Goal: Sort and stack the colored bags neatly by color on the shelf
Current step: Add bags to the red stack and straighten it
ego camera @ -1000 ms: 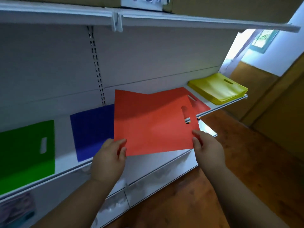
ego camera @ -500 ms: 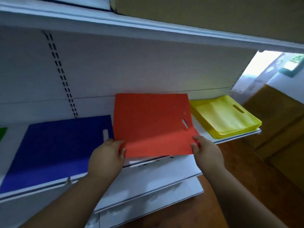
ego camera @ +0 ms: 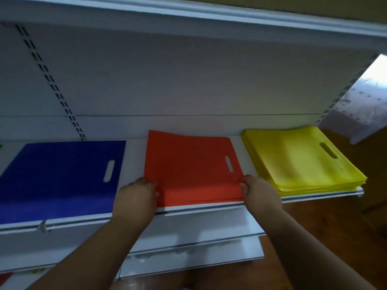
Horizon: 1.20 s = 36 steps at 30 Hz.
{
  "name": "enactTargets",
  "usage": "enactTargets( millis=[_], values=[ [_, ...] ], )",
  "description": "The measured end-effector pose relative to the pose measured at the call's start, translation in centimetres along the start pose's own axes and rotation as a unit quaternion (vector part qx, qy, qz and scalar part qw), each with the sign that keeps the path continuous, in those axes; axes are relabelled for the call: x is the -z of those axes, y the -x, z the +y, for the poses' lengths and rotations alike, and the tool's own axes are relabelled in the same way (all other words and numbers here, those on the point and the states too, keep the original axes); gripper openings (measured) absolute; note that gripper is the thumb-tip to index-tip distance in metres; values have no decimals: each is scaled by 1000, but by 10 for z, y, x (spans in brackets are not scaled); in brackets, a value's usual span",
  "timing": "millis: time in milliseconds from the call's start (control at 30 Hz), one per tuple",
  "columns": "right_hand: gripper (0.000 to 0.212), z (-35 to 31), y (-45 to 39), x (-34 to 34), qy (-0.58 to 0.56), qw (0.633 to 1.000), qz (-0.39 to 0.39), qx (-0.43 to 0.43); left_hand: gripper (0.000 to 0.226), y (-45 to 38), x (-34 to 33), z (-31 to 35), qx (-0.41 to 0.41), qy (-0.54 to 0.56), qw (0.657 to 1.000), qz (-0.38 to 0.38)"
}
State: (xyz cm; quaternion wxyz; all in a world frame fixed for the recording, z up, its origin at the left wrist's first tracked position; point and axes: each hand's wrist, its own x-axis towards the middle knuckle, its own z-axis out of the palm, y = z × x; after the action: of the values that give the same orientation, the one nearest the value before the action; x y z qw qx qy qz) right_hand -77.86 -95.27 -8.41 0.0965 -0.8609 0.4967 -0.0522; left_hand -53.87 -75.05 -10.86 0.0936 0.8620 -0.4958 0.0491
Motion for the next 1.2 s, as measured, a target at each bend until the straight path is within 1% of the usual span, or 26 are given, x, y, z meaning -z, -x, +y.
enactTargets(
  millis=[100,267,400,500,567,700,767,867,933,1000,1033,1133,1200],
  values=[
    [23,6,-3,-2,13,1000,-7,3,21,-3,-2,7,1,-9,1000,-10],
    [20,3,-9,1,50,999,3,8,19,-4,0,12,25,-38,999,-9],
    [21,-24,-8,1,17,999,14,37,20,2,7,8,29,-41,999,2],
    [21,-63,4,3,-25,996,24,83,24,12,24,-2,8,0,1000,29],
    [23,-99,15,5,-62,988,40,134,28,24,37,-14,4,39,998,57],
    [33,-190,48,8,-116,965,44,229,41,69,60,-69,53,113,988,90],
    [38,-240,69,3,-153,951,43,265,49,102,77,-107,81,132,984,85],
    [41,-321,107,-8,-200,930,24,308,57,158,102,-173,149,138,977,72],
    [44,-378,132,-14,-217,918,-5,333,51,195,117,-221,163,111,976,90],
    [44,-433,158,-25,-230,900,-9,371,37,233,129,-268,183,70,974,112],
    [43,-458,172,-30,-235,890,-9,390,34,254,135,-289,200,51,972,114],
    [41,-522,210,-45,-241,867,-23,436,29,306,155,-338,261,42,958,115],
    [39,-568,226,-51,-241,848,-25,470,30,330,170,-371,294,40,945,137]
  ],
)
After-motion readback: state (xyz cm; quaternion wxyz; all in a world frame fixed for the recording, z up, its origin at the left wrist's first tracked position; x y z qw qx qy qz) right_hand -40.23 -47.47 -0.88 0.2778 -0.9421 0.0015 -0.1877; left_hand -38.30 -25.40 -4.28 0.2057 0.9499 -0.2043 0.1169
